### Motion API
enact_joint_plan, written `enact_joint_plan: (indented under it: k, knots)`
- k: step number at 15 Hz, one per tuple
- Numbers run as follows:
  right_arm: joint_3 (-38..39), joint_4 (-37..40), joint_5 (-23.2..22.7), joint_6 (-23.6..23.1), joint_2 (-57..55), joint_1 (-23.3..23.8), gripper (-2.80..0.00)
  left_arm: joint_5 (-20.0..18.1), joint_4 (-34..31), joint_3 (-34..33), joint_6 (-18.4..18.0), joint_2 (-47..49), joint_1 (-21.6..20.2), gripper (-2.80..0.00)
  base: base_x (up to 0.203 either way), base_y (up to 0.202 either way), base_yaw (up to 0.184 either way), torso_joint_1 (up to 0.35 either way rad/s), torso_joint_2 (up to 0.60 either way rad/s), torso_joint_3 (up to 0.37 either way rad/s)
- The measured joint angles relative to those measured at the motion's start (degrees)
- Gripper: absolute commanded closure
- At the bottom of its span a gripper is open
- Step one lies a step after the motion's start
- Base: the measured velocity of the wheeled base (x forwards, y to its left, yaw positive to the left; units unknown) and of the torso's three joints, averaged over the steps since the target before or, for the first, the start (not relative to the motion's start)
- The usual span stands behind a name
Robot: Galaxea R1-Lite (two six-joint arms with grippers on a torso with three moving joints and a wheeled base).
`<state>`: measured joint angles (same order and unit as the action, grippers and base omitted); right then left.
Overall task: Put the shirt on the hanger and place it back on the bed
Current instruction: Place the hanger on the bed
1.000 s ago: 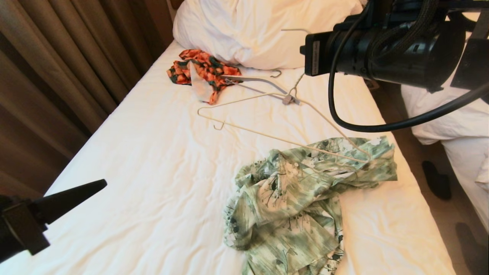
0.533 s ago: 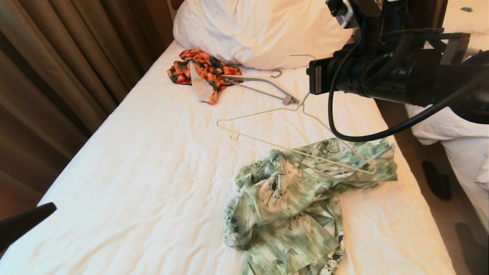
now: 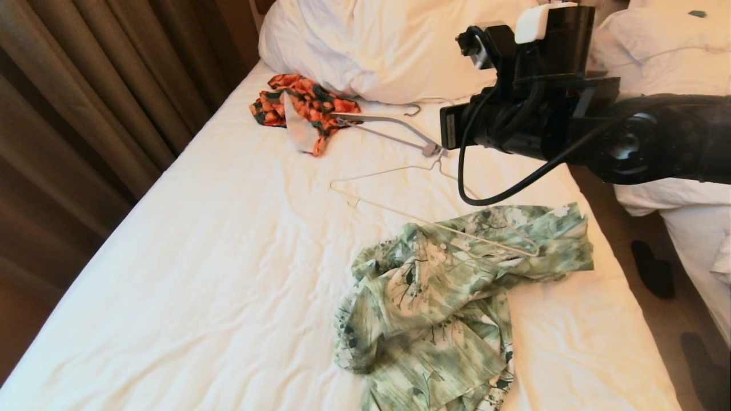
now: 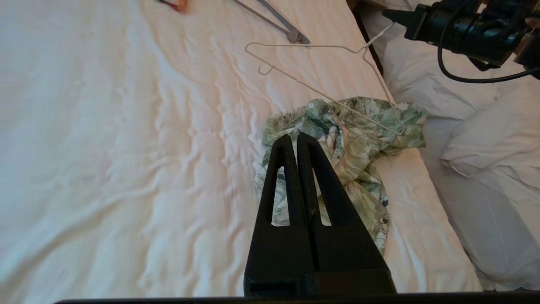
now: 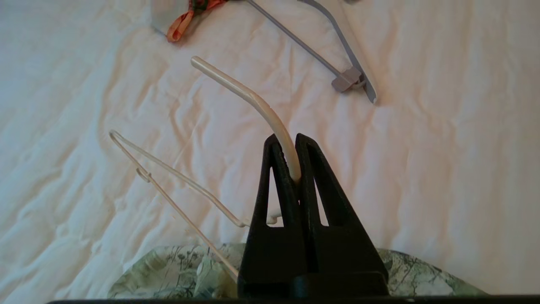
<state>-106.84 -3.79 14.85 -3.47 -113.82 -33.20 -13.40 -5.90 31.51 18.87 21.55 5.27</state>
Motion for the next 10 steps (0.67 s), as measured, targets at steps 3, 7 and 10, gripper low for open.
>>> enact_joint_plan:
  k: [3, 7, 10]
  knots:
    - [-4.3, 0.0, -0.1, -0.1, -4.8, 1.5, 0.0, 1.9, -4.9, 0.0, 0.1, -3.4, 0.0, 0.0, 0.0, 0.0, 0.0, 0.0, 0.0, 0.0]
    - [-5.2, 0.1, 0.1, -0.2, -9.4, 3.9, -2.8, 2.7, -5.0, -0.3, 0.0, -4.7, 0.2, 0.0, 0.0, 0.0, 0.0, 0.0, 0.0, 0.0]
    - [-4.2, 0.8, 0.3, -0.1, -9.3, 3.9, -2.8, 2.7, -4.5, 0.1, 0.0, -4.8, 0.3, 0.0, 0.0, 0.0, 0.0, 0.0, 0.0, 0.0]
